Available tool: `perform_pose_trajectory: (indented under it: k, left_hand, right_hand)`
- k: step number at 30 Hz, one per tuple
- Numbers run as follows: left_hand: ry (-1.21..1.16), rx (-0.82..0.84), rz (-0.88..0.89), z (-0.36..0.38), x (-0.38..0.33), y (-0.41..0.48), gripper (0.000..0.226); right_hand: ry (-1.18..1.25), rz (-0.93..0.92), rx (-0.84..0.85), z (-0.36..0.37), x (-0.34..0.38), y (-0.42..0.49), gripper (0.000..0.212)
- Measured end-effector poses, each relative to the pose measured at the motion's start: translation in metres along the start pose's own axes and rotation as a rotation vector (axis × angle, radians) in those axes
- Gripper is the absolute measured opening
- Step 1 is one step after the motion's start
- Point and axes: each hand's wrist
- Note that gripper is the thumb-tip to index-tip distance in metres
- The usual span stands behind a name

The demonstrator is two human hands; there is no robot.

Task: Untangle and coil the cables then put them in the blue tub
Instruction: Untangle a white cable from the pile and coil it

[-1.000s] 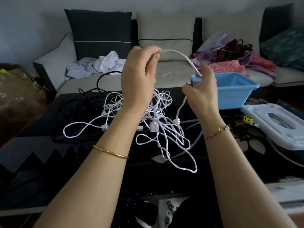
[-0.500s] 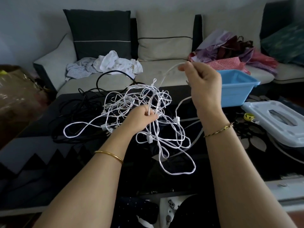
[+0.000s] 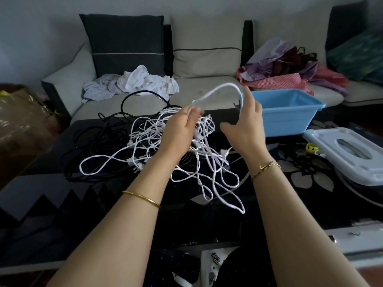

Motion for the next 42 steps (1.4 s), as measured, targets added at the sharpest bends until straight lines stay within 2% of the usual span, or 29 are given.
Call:
perform_pose_trajectory:
  k: [1, 3, 7, 9, 10, 12, 13, 16, 19, 21, 23, 24, 26, 28, 29, 33, 35, 37, 40, 42]
  left_hand:
    - [0.027, 0.004, 0.016, 0.0, 0.0, -0.001, 0.036]
    - [0.053, -0.032, 0.037, -0.001, 0.0, 0.0, 0.041]
    - [0.088, -0.048, 0.008, -0.002, 0.003, 0.003, 0.032]
    - [0.092, -0.008, -0.042, -0.003, 0.005, 0.002, 0.029]
    - [0.112, 0.019, -0.054, -0.003, 0.007, 0.002, 0.028]
    - [0.159, 0.081, -0.073, -0.004, 0.011, 0.002, 0.025]
    - [0.164, 0.125, -0.092, -0.005, 0.014, 0.002, 0.024]
    - [0.072, 0.322, -0.181, -0.013, 0.027, -0.004, 0.022]
    - [-0.075, 0.457, -0.269, -0.02, 0.038, -0.009, 0.023]
    - [-0.297, 0.509, -0.376, -0.024, 0.037, -0.009, 0.024]
    - [-0.652, 0.56, -0.48, -0.029, 0.031, -0.006, 0.024]
    - [-0.862, 0.564, -0.51, -0.035, 0.026, -0.004, 0.023]
    - [-1.292, 0.483, -0.528, -0.043, 0.017, 0.0, 0.02]
    - [-1.574, 0.313, -0.524, -0.046, 0.013, 0.005, 0.017]
    - [-1.633, 0.226, -0.529, -0.045, 0.013, 0.007, 0.018]
    - [-1.554, -0.013, -0.511, -0.036, 0.024, 0.011, 0.021]
    - [-1.442, -0.059, -0.518, -0.034, 0.03, 0.011, 0.028]
    - [-1.315, -0.063, -0.562, -0.033, 0.033, 0.009, 0.036]
    - [-1.115, -0.026, -0.551, -0.03, 0.032, 0.008, 0.033]
    - [-0.953, 0.003, -0.498, -0.027, 0.032, 0.005, 0.047]
  right_hand:
    - [0.075, -0.098, 0.003, -0.001, 0.006, 0.0, 0.083]
    - [0.264, -0.175, 0.075, -0.002, 0.017, -0.004, 0.074]
    - [0.633, -0.102, 0.138, 0.002, 0.028, -0.009, 0.068]
    - [0.884, -0.016, 0.106, 0.001, 0.028, -0.005, 0.056]
    - [0.933, 0.007, 0.07, -0.001, 0.027, -0.002, 0.042]
    - [0.868, 0.018, -0.031, -0.005, 0.025, 0.003, 0.015]
    - [0.823, 0.03, -0.1, -0.008, 0.022, 0.005, 0.01]
    - [0.879, 0.182, -0.325, -0.018, 0.008, 0.011, 0.025]
    - [0.995, 0.389, -0.377, -0.025, -0.01, 0.019, 0.029]
    - [0.937, 0.48, -0.354, -0.023, -0.027, 0.024, 0.031]
    - [0.69, 0.531, -0.262, -0.017, -0.042, 0.025, 0.029]
    - [0.472, 0.525, -0.157, -0.013, -0.048, 0.024, 0.03]
    - [0.016, 0.431, 0.155, -0.004, -0.058, 0.018, 0.031]
    - [-0.226, 0.289, 0.464, 0.007, -0.058, 0.011, 0.031]
    - [-0.3, 0.221, 0.592, 0.012, -0.055, 0.007, 0.031]
    - [-0.549, 0.031, 1.001, 0.029, -0.029, -0.007, 0.025]
    - [-0.613, -0.028, 1.097, 0.035, -0.015, -0.014, 0.025]
    - [-0.61, -0.081, 1.086, 0.035, -0.004, -0.017, 0.024]
    - [-0.533, -0.133, 0.986, 0.022, 0.011, -0.014, 0.019]
    - [-0.404, -0.132, 0.897, 0.009, 0.018, -0.012, 0.017]
Point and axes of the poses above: each hand's wrist, its own y-axis towards the middle knuckle, its own z-axis out of the palm, x = y × z, and after that the axes turned 15 degrees about y, right-handed
